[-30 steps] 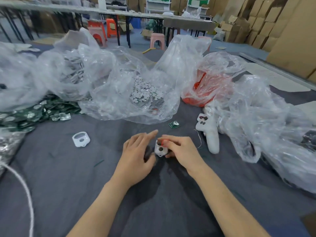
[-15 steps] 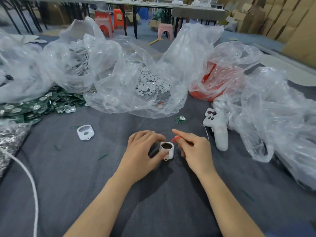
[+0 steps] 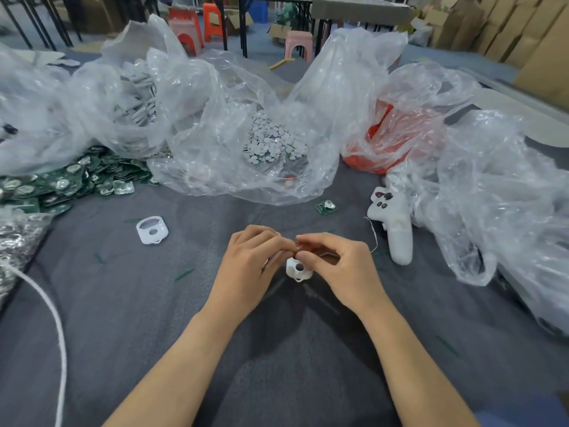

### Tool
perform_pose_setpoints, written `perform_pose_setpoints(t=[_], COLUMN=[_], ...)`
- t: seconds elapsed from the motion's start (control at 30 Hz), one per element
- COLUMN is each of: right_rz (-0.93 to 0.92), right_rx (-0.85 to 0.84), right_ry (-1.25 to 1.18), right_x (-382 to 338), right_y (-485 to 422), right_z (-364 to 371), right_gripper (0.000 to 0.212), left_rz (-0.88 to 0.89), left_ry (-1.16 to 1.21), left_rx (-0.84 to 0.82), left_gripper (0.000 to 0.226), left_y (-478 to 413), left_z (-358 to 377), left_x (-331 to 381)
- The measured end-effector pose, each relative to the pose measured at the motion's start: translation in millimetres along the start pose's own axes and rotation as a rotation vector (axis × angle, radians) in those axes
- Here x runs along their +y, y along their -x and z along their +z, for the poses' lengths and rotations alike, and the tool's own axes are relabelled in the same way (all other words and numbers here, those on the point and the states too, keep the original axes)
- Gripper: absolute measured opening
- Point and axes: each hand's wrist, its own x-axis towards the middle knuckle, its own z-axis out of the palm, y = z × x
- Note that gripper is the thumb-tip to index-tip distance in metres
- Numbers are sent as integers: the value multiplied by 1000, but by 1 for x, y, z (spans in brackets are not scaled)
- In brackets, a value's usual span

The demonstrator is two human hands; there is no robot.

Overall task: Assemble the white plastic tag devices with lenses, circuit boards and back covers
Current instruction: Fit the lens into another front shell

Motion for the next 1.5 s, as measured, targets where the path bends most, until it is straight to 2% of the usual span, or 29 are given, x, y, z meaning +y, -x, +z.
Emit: perform_pose_setpoints(t=[0.07,0.17,0.23,0.33,0.5,0.73,1.0,1.23,1.5], right_rz=[-18,-36,-32,-26,-19,17,46,38,8], right_rx=[32,126,120,74,48,32,4,67,39], right_ry=[60,193,268,339,380,360,312,203,279], right_x=[0,3,6,8,8,8,8,8,5], right_y=[-1,-5,-7,-7,-7,-8,-10,-7,-8], right_z=[-2,-5,-7,-3,-1,0,0,-2,-1], right_gripper=[18,17,19,21,21,16,15,18,17], left_rz=[-45,-193,-197,-171,-188,-208,-203,-228,-240], left_ry=[26,96,68,6,8,-10,-47,-24,-25], left_rx=[-4,-118,-239,-351,-346,-358,-300,-310,-317], left_gripper=[14,58,77,90,99,95,67,76,76], left_y=[-1,-2,-1,-1,-1,-1,1,-1,0], left_z=[-2,-4,-4,-3,-1,0,1,1,1], left_x=[2,3,1,-2,-5,-5,-3,-2,-3])
